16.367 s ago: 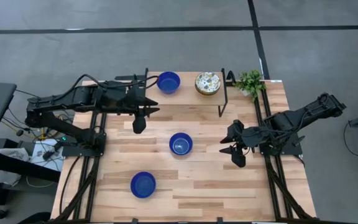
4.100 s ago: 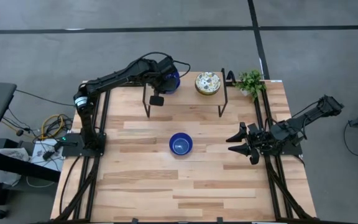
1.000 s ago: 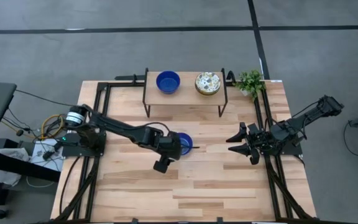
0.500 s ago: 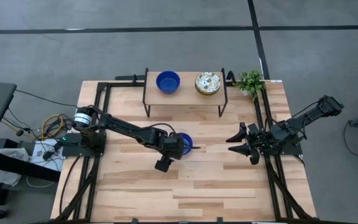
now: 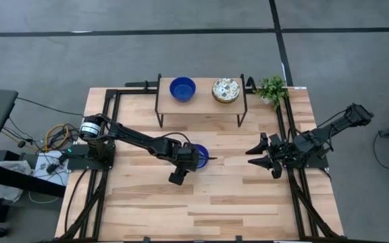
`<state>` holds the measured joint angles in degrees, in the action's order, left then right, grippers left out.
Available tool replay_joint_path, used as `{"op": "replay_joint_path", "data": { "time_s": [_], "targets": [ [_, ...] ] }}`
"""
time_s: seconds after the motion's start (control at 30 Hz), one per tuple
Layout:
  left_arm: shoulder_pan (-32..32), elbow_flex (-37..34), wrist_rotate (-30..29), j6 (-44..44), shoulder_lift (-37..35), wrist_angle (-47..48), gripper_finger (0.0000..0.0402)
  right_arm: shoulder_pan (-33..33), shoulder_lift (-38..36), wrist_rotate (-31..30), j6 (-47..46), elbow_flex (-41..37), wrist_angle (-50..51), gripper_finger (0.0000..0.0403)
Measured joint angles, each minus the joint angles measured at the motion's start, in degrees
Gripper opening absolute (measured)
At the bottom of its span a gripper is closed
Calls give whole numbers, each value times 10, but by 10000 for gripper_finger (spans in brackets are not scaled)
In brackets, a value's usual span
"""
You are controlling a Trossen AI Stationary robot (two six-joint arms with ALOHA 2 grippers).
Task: Pick & Place Mini bowls
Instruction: Stack the blue bowl on top of the stacked blue bowl on the shelf
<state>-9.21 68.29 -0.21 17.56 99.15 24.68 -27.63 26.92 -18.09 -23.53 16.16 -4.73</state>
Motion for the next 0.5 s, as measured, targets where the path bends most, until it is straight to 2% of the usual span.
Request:
{"op": "replay_joint_path", "data": {
  "time_s": [0.17, 0.37, 0.5],
  "targets": [
    [0, 0, -2, 0, 0, -7, 117, 0, 0, 0, 0, 0, 0, 178],
    [3, 0, -4, -3, 0, -8, 14, 0, 0, 0, 0, 0, 0, 175],
    [4, 0, -4, -13, -1, -10, 10, 0, 0, 0, 0, 0, 0, 178]
  ]
}}
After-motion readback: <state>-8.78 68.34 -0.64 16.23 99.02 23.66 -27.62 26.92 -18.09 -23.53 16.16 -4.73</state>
